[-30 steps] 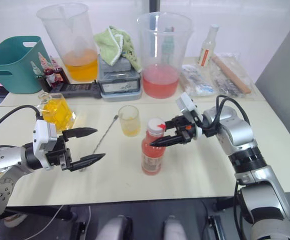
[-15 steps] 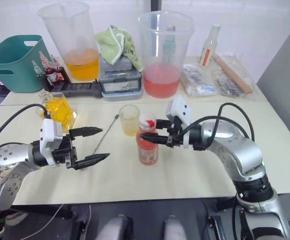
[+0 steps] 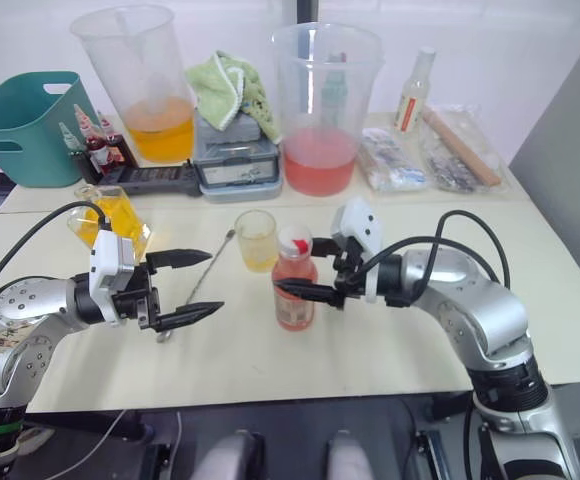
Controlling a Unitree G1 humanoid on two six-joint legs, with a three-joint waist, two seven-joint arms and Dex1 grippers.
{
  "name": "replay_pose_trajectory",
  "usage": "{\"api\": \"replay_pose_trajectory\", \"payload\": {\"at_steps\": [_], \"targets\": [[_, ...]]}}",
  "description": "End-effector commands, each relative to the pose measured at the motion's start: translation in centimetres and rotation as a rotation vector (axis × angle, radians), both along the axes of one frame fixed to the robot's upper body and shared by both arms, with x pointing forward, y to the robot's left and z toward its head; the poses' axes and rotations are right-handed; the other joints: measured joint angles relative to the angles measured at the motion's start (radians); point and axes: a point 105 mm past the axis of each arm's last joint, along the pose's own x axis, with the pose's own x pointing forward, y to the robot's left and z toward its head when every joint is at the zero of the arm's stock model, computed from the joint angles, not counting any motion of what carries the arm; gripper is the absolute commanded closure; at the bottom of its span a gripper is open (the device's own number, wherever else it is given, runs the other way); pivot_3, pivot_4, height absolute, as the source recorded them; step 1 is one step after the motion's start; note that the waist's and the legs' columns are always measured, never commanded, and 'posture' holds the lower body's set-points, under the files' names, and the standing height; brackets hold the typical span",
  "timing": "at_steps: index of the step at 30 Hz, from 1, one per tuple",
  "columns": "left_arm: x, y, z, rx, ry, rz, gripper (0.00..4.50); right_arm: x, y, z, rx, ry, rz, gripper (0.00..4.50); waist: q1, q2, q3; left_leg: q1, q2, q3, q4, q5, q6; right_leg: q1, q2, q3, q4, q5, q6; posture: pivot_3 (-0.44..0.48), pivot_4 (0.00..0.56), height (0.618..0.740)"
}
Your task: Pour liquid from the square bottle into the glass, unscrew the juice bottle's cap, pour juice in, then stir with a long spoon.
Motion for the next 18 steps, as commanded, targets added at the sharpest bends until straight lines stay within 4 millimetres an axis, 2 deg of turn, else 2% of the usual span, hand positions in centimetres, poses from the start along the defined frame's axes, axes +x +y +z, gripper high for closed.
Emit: {"api": "replay_pose_trajectory", "payload": {"at_steps": [1, 3, 7, 10, 12, 15, 18], "targets": [[-0.1, -0.4, 1.0, -0.001, -0.050, -0.017, 0.00, 0.0, -1.4, 2.0, 0.013, -0.058, 0.020, 0.04, 0.000, 0.000, 0.000, 0.000, 0.000, 0.000, 0.000, 0.000, 0.000, 0.000, 0.000, 0.000, 0.000, 0.000, 0.000, 0.000, 0.150, 0.740], [-0.1, -0.5, 1.0, 0.001, -0.042, -0.018, 0.00, -0.1, -2.3, 2.3, 0.001, -0.056, 0.013, 0.04, 0.002, 0.000, 0.000, 0.000, 0.000, 0.000, 0.000, 0.000, 0.000, 0.000, 0.000, 0.000, 0.000, 0.000, 0.000, 0.000, 0.150, 0.740], [0.1, -0.5, 1.4, -0.002, -0.039, -0.021, 0.00, -1.4, -4.3, 2.8, -0.008, -0.042, 0.016, 0.04, 0.006, 0.000, 0.000, 0.000, 0.000, 0.000, 0.001, 0.000, 0.000, 0.001, 0.000, -0.001, 0.000, 0.000, 0.000, 0.000, 0.150, 0.740], [0.2, -0.8, 1.7, -0.022, -0.023, -0.053, 0.00, -3.8, -6.2, 2.3, -0.037, -0.001, 0.044, 0.04, 0.011, 0.000, 0.000, 0.000, 0.000, 0.000, 0.001, 0.000, 0.000, 0.001, 0.000, -0.001, -0.001, 0.000, 0.000, 0.000, 0.150, 0.740], [0.5, -1.5, 2.9, -0.101, -0.026, -0.073, 0.00, -5.4, -7.5, 2.7, -0.005, 0.052, 0.034, 0.04, 0.015, 0.000, 0.000, -0.001, 0.000, 0.000, 0.001, 0.000, 0.000, 0.002, 0.000, -0.001, -0.001, 0.000, 0.000, 0.000, 0.150, 0.740], [0.6, -2.1, 3.8, -0.127, -0.024, -0.110, 0.00, -6.4, -8.5, 3.5, 0.036, 0.073, -0.020, 0.04, 0.014, 0.000, 0.000, -0.001, 0.000, 0.000, 0.004, 0.000, 0.000, 0.002, 0.000, -0.001, -0.001, 0.000, 0.000, 0.000, 0.150, 0.740], [0.7, -3.8, 4.1, -0.105, -0.004, -0.191, 0.00, -7.0, -9.3, 4.0, 0.058, 0.055, -0.099, 0.04, 0.011, 0.000, 0.000, 0.003, 0.000, 0.000, 0.005, 0.000, 0.000, 0.008, 0.002, -0.001, -0.002, 0.000, 0.000, 0.000, 0.150, 0.740]]}}
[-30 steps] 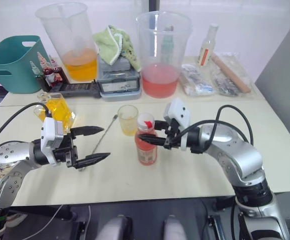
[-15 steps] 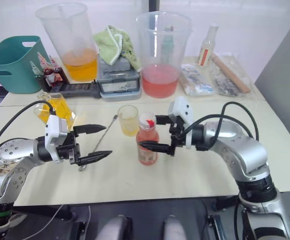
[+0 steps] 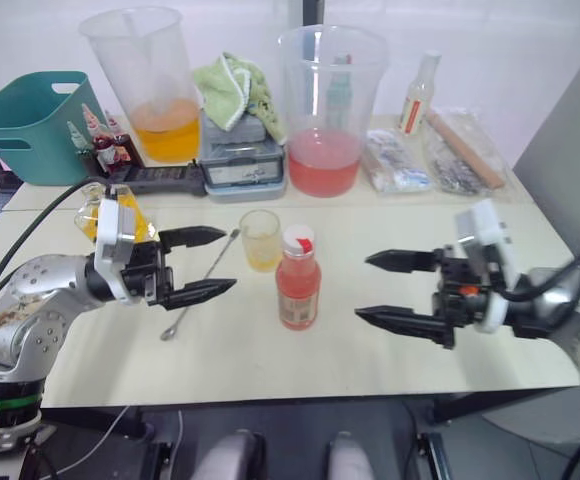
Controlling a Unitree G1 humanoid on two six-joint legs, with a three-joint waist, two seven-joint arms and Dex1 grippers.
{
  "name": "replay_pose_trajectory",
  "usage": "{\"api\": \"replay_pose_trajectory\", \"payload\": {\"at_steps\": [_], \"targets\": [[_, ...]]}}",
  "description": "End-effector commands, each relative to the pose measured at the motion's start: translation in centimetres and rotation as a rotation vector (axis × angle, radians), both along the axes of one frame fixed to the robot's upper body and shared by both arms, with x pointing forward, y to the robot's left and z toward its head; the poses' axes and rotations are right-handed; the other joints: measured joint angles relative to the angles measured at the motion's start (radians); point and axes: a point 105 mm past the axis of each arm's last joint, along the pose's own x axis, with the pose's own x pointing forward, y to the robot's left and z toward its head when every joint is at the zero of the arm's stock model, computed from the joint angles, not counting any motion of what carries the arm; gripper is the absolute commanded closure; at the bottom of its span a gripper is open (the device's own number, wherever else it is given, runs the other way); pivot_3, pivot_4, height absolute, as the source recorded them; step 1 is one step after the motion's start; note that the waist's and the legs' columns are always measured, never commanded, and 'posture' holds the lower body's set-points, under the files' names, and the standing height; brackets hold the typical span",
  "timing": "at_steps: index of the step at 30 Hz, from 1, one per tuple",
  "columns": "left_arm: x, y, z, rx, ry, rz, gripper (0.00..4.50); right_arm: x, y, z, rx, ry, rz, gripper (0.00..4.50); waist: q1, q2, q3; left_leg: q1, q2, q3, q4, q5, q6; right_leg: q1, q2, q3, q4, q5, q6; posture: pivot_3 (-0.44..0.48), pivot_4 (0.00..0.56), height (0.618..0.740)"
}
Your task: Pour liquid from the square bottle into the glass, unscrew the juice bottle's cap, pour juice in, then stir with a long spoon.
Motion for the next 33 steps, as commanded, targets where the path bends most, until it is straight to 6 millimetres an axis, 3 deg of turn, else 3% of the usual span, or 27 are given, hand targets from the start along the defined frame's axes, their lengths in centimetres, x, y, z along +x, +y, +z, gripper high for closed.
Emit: {"api": "replay_pose_trajectory", "payload": {"at_steps": [1, 13, 33], "targets": [[-0.2, -1.8, 0.7, 0.020, 0.001, -0.094, 0.00, -1.2, -0.5, 1.3, 0.019, -0.052, -0.061, 0.04, 0.001, 0.000, 0.000, 0.004, 0.000, 0.001, 0.000, 0.000, 0.000, 0.006, 0.001, -0.001, -0.003, 0.000, 0.000, 0.000, 0.150, 0.740], [1.4, -4.7, -0.2, 0.053, 0.045, -0.174, 0.00, -3.5, -0.3, 1.9, 0.048, -0.098, -0.150, 0.04, 0.003, 0.000, 0.000, 0.004, 0.000, 0.002, -0.001, 0.000, 0.000, 0.008, 0.000, -0.001, -0.006, 0.000, 0.001, 0.000, 0.150, 0.740], [2.6, -8.2, -0.1, 0.032, 0.031, -0.256, 0.00, -3.8, 0.4, 2.2, 0.062, -0.133, -0.210, 0.04, 0.007, -0.001, 0.000, 0.003, -0.001, 0.002, 0.000, 0.000, 0.000, 0.009, 0.000, -0.001, -0.006, 0.000, 0.002, 0.000, 0.150, 0.740]]}}
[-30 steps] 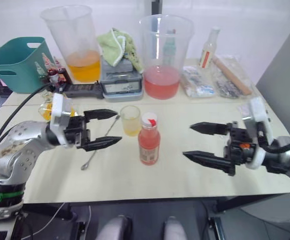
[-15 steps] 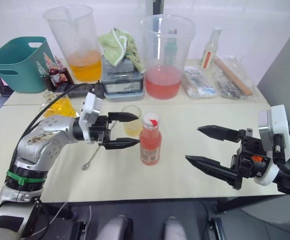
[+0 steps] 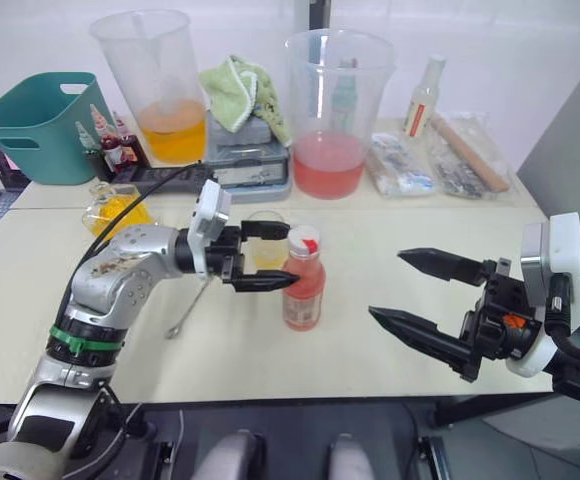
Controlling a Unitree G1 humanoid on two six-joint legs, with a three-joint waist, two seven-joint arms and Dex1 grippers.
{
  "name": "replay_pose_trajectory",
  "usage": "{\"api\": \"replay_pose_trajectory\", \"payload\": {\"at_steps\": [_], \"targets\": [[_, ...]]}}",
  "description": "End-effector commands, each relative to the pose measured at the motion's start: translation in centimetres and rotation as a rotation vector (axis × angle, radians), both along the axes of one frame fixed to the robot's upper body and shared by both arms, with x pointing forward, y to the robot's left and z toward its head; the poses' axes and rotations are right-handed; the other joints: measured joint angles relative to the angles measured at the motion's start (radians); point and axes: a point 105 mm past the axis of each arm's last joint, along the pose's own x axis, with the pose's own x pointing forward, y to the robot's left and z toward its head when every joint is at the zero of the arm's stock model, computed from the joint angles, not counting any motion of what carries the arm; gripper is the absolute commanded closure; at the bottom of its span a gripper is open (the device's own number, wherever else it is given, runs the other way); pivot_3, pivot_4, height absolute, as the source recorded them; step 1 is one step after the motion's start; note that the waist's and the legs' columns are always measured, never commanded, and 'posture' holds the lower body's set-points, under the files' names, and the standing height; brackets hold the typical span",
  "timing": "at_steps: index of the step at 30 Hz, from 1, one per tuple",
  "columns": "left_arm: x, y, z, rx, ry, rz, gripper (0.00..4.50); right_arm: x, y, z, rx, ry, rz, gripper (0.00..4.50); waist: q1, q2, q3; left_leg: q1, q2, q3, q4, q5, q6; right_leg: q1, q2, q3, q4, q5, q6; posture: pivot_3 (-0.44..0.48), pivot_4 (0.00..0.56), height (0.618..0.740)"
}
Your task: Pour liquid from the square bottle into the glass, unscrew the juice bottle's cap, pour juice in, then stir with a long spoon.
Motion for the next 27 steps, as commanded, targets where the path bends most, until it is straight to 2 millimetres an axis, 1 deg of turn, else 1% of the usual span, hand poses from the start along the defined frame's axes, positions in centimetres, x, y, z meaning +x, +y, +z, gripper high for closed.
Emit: {"api": "replay_pose_trajectory", "payload": {"at_steps": [1, 14, 15, 17, 20, 27], "targets": [[-0.1, -0.5, 0.9, -0.007, -0.047, -0.025, 0.00, -0.5, 0.6, 0.9, -0.013, -0.055, 0.017, 0.04, 0.000, 0.000, 0.000, 0.000, 0.000, 0.000, 0.000, 0.000, 0.000, 0.000, 0.000, 0.000, 0.000, 0.000, 0.000, 0.000, 0.150, 0.740], [0.0, -1.4, 0.5, -0.008, -0.039, -0.044, 0.00, -0.4, 1.0, 0.9, -0.010, -0.063, 0.002, 0.04, 0.000, 0.000, 0.000, 0.000, 0.000, 0.000, 0.000, 0.000, 0.000, 0.000, 0.000, 0.000, 0.000, 0.000, 0.000, 0.000, 0.150, 0.740], [-0.1, -1.5, 0.5, -0.011, -0.042, -0.051, 0.57, -0.4, 1.0, 0.9, -0.010, -0.064, 0.003, 0.00, 0.000, 0.000, 0.000, 0.000, 0.000, 0.000, 0.000, 0.000, 0.000, 0.000, 0.000, 0.000, 0.000, 0.000, 0.000, 0.000, 0.150, 0.740], [-0.1, -1.8, 0.5, -0.016, -0.041, -0.058, 1.07, -0.3, 1.1, 0.9, -0.010, -0.066, 0.005, 0.00, 0.000, 0.000, 0.000, 0.000, 0.000, 0.000, 0.000, 0.000, 0.000, 0.000, 0.000, 0.000, 0.000, 0.000, 0.000, 0.000, 0.150, 0.740], [-0.2, -2.1, 0.5, -0.016, -0.044, -0.065, 2.06, -0.2, 1.1, 1.0, -0.012, -0.069, 0.007, 0.00, 0.001, 0.000, 0.000, 0.000, 0.000, 0.000, 0.000, 0.000, 0.000, 0.000, 0.000, 0.000, 0.000, 0.000, 0.000, 0.000, 0.150, 0.740], [0.1, -2.3, 0.3, -0.014, -0.041, -0.043, 2.06, -0.1, 1.3, 1.1, -0.017, -0.073, 0.014, 0.00, 0.002, 0.000, 0.000, -0.001, 0.000, 0.000, 0.001, 0.000, 0.000, 0.000, 0.000, 0.000, 0.000, 0.000, 0.000, 0.000, 0.150, 0.740]]}}
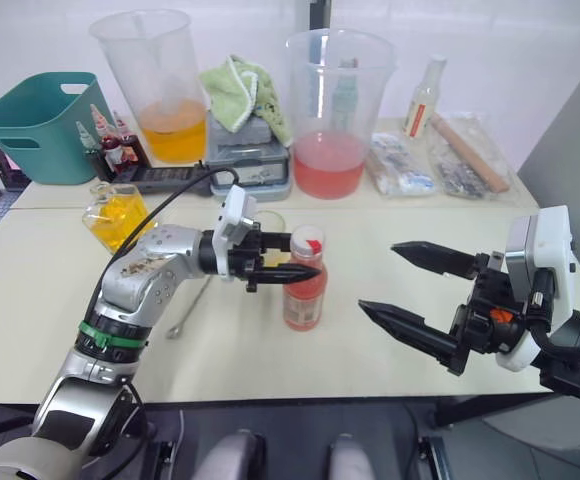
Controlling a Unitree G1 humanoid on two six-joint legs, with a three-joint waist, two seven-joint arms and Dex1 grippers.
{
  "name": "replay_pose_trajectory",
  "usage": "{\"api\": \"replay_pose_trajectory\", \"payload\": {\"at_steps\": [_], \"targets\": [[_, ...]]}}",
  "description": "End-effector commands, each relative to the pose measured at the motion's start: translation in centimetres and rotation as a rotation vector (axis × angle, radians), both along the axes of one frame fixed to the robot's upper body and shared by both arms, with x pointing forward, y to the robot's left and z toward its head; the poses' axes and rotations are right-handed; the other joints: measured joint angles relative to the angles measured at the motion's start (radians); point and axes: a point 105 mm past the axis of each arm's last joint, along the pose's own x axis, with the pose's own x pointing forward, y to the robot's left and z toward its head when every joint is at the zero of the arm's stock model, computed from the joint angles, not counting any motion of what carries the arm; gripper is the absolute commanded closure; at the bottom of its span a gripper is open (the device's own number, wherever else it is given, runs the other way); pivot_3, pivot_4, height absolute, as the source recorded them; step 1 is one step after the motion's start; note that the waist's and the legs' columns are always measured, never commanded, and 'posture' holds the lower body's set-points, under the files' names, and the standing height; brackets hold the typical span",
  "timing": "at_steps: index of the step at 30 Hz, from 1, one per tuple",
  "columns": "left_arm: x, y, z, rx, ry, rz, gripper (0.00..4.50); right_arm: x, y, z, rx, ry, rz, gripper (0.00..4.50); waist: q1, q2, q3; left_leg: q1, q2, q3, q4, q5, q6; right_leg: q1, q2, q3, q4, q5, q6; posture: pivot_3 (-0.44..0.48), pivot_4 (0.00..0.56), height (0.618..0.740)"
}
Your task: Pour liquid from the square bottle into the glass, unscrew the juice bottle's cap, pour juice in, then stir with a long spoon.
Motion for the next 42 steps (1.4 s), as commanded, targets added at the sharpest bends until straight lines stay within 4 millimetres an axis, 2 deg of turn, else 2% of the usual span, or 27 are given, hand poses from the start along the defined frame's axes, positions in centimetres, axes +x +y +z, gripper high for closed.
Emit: {"api": "replay_pose_trajectory", "payload": {"at_steps": [1, 8, 9, 10, 12, 21, 25, 30, 41, 42], "targets": [[0.0, -0.4, 0.8, -0.007, -0.044, -0.003, 2.06, -0.2, 0.3, 0.7, 0.000, -0.045, 0.015, 0.00, 0.001, 0.000, 0.000, 0.000, 0.000, 0.000, 0.000, 0.000, 0.000, 0.000, 0.000, 0.000, 0.000, 0.000, 0.000, 0.000, 0.150, 0.740], [0.1, -0.6, 0.7, -0.016, -0.047, -0.004, 2.06, -0.1, 0.4, 0.7, -0.003, -0.048, 0.013, 0.00, 0.007, 0.000, 0.000, 0.000, 0.000, 0.000, 0.001, 0.000, 0.000, 0.000, 0.000, 0.000, 0.000, 0.000, 0.000, 0.000, 0.150, 0.740], [0.1, -0.5, 0.7, -0.015, -0.048, -0.005, 2.51, 0.0, 0.5, 0.7, -0.003, -0.048, 0.015, 0.00, 0.007, 0.000, 0.000, 0.000, 0.000, 0.000, 0.001, 0.000, 0.000, 0.000, 0.000, 0.000, 0.000, 0.000, 0.000, 0.000, 0.150, 0.740], [0.1, -0.5, 0.6, -0.013, -0.050, -0.005, 2.77, 0.0, 0.6, 0.7, -0.003, -0.049, 0.017, 0.00, 0.007, 0.000, 0.000, 0.000, 0.000, 0.000, 0.001, 0.000, 0.000, 0.000, 0.000, 0.000, 0.000, 0.000, 0.000, 0.000, 0.150, 0.740], [0.1, -0.4, 0.5, -0.007, -0.053, -0.006, 3.01, 0.0, 0.9, 0.8, -0.004, -0.047, 0.032, 0.00, 0.006, 0.000, 0.000, 0.000, 0.000, 0.000, 0.001, 0.000, 0.000, 0.000, 0.000, 0.000, 0.000, 0.000, 0.000, 0.000, 0.150, 0.740], [0.0, 0.0, -0.1, 0.023, -0.052, 0.003, 3.01, 1.1, 2.2, 0.6, -0.036, -0.027, 0.067, 0.00, 0.005, 0.000, 0.000, 0.000, 0.000, 0.000, 0.001, 0.000, 0.000, 0.000, 0.000, 0.000, 0.000, 0.000, 0.000, 0.000, 0.150, 0.740], [-0.2, 0.4, -0.5, 0.046, -0.049, 0.021, 3.01, 3.0, 4.2, 1.7, -0.013, -0.076, 0.073, 0.00, -0.006, 0.000, 0.000, 0.001, 0.000, -0.001, 0.001, 0.000, 0.000, 0.000, 0.000, 0.001, 0.000, 0.000, 0.000, 0.000, 0.150, 0.740], [-0.1, 0.5, -0.6, 0.060, -0.047, 0.035, 3.01, 5.4, 5.4, 1.3, -0.052, -0.095, 0.020, 0.00, -0.008, 0.000, 0.000, -0.001, 0.000, -0.002, 0.001, 0.000, 0.000, 0.000, 0.000, 0.000, 0.000, 0.000, 0.000, 0.000, 0.150, 0.740], [-0.3, 0.8, -0.6, 0.064, -0.047, 0.051, 3.01, 7.5, 5.9, 0.2, -0.051, -0.069, -0.043, 0.00, -0.015, 0.000, 0.000, -0.001, 0.000, -0.004, 0.001, 0.000, 0.001, -0.001, 0.000, 0.000, 0.000, 0.000, 0.000, 0.000, 0.150, 0.740], [-0.3, 0.8, -0.6, 0.064, -0.047, 0.052, 3.01, 7.6, 5.9, 0.2, -0.046, -0.066, -0.041, 0.26, -0.015, 0.000, 0.000, -0.001, 0.000, -0.004, 0.001, 0.000, 0.001, -0.001, 0.000, 0.000, 0.000, 0.000, 0.000, 0.000, 0.150, 0.740]]}}
